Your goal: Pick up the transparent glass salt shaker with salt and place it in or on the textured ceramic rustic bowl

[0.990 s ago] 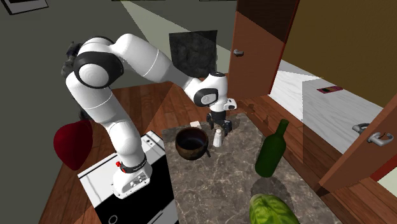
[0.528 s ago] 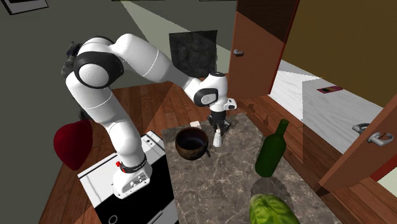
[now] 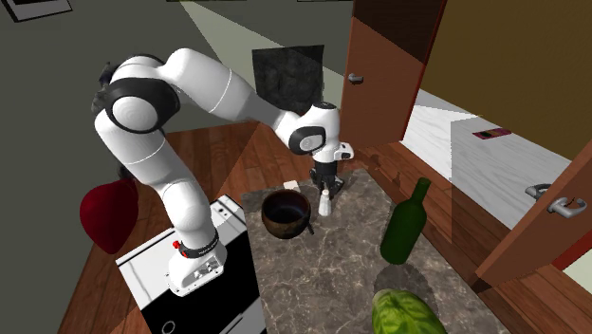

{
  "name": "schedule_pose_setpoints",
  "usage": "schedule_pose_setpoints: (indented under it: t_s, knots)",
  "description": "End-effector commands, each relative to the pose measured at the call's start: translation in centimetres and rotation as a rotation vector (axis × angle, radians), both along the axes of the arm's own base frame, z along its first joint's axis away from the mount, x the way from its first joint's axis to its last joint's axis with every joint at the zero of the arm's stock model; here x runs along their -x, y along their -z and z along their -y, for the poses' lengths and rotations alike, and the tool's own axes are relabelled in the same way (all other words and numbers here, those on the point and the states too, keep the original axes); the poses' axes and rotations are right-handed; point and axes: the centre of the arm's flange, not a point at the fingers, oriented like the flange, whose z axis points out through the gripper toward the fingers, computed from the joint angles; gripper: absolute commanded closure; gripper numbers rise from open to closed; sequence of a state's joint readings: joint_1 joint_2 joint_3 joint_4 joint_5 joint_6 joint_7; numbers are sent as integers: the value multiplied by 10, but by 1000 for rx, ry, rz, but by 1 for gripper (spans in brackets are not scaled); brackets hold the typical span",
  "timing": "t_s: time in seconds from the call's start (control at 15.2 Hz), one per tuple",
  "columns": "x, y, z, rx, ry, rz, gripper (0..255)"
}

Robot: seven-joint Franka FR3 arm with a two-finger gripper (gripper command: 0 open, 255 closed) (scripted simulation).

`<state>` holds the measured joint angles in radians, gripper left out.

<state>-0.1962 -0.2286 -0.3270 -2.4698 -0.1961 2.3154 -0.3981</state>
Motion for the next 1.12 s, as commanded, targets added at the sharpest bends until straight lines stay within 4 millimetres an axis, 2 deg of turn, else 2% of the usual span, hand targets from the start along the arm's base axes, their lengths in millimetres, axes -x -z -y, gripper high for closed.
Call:
schedule_pose_setpoints:
  t_s: [0.0,1.06]
  knots:
    - [0,-10,0,0,0,0,255]
    - [0,-95,0,0,0,0,255]
